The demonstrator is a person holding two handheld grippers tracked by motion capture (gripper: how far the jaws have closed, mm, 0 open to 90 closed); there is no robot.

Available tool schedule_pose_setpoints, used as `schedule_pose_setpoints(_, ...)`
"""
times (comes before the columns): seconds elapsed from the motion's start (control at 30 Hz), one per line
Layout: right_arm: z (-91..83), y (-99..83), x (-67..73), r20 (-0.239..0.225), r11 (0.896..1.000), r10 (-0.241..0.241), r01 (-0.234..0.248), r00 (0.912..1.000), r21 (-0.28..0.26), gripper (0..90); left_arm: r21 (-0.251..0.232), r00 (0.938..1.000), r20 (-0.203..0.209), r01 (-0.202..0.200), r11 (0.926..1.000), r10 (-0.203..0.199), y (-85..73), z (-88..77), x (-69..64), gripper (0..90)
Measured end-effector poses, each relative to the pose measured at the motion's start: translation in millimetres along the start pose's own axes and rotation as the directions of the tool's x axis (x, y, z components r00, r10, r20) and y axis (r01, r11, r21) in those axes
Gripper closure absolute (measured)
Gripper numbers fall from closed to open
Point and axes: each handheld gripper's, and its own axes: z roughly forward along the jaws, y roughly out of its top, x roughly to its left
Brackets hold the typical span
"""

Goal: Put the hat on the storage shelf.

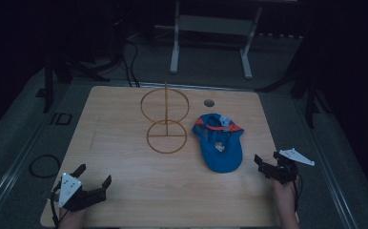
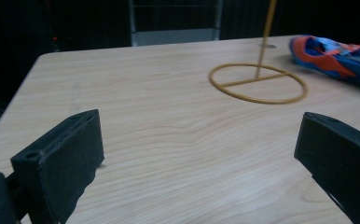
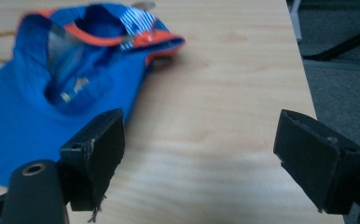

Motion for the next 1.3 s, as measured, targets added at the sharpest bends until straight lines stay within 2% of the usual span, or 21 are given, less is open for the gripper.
schedule_pose_setpoints(0.03,1.4,5.3,1.6,-0.007,1.000,-0.005,0.005,1.0000,-0.003,13.8,0.018,0.9995,-0.001,-0.033,0.9993,0.033,0.9,0.7,-4.3,1.8)
schedule_pose_setpoints(0.13,3.5,13.3,4.2,-0.030,1.000,-0.016,0.017,0.9994,0.003,13.7,0.015,0.9993,0.010,-0.035,0.9993,0.035,1.5,1.2,-7.3,1.8)
schedule_pose_setpoints(0.2,6.5,22.2,7.6,-0.062,1.000,-0.028,0.028,0.9977,-0.005,13.6,0.012,0.9994,0.015,-0.030,0.9995,0.030,2.0,1.3,-8.7,1.8)
schedule_pose_setpoints(0.4,14.1,42.3,15.7,-0.106,0.999,-0.054,0.053,0.9930,-0.015,13.6,0.049,0.9988,0.047,0.012,0.9987,-0.015,2.6,2.9,-9.8,1.8)
schedule_pose_setpoints(0.43,16.0,46.0,17.2,-0.096,0.998,-0.058,0.056,0.9937,-0.017,13.6,0.053,0.9986,0.050,0.017,0.9984,-0.019,2.5,3.0,-9.9,1.8)
schedule_pose_setpoints(0.5,19.3,53.3,19.0,-0.127,0.998,-0.067,0.065,0.9896,-0.021,13.7,0.063,0.9988,0.045,0.017,0.9979,-0.020,2.6,3.3,-10.2,1.8)
schedule_pose_setpoints(0.53,21.3,57.3,20.1,-0.127,0.997,-0.074,0.072,0.9891,-0.020,13.9,0.066,0.9984,0.050,0.021,0.9976,-0.024,2.6,3.3,-10.2,1.8)
schedule_pose_setpoints(0.6,26.0,64.6,22.8,-0.142,0.994,-0.105,0.103,0.9842,-0.020,14.3,0.073,0.9988,0.043,0.020,0.9971,-0.023,2.7,3.2,-10.8,1.8)
schedule_pose_setpoints(0.7,34.6,74.4,27.2,-0.165,0.989,-0.144,0.144,0.9757,-0.012,15.9,0.072,0.9981,0.055,0.024,0.9971,-0.028,2.9,3.4,-11.8,1.8)
schedule_pose_setpoints(0.87,53.7,85.5,34.6,-0.213,0.983,-0.180,0.185,0.9603,0.003,20.9,0.075,0.9979,0.064,0.007,0.9971,-0.012,3.0,4.0,-14.3,1.8)
schedule_pose_setpoints(1.07,80.5,98.1,44.2,-0.231,0.977,-0.201,0.211,0.9521,0.021,21.8,0.078,0.9979,0.062,0.013,0.9969,-0.018,2.9,3.8,-12.9,1.8)
schedule_pose_setpoints(1.3,110.7,110.5,53.6,-0.210,0.968,-0.227,0.245,0.9510,0.062,22.8,0.077,0.9979,0.062,0.017,0.9969,-0.022,2.8,3.5,-12.6,1.8)
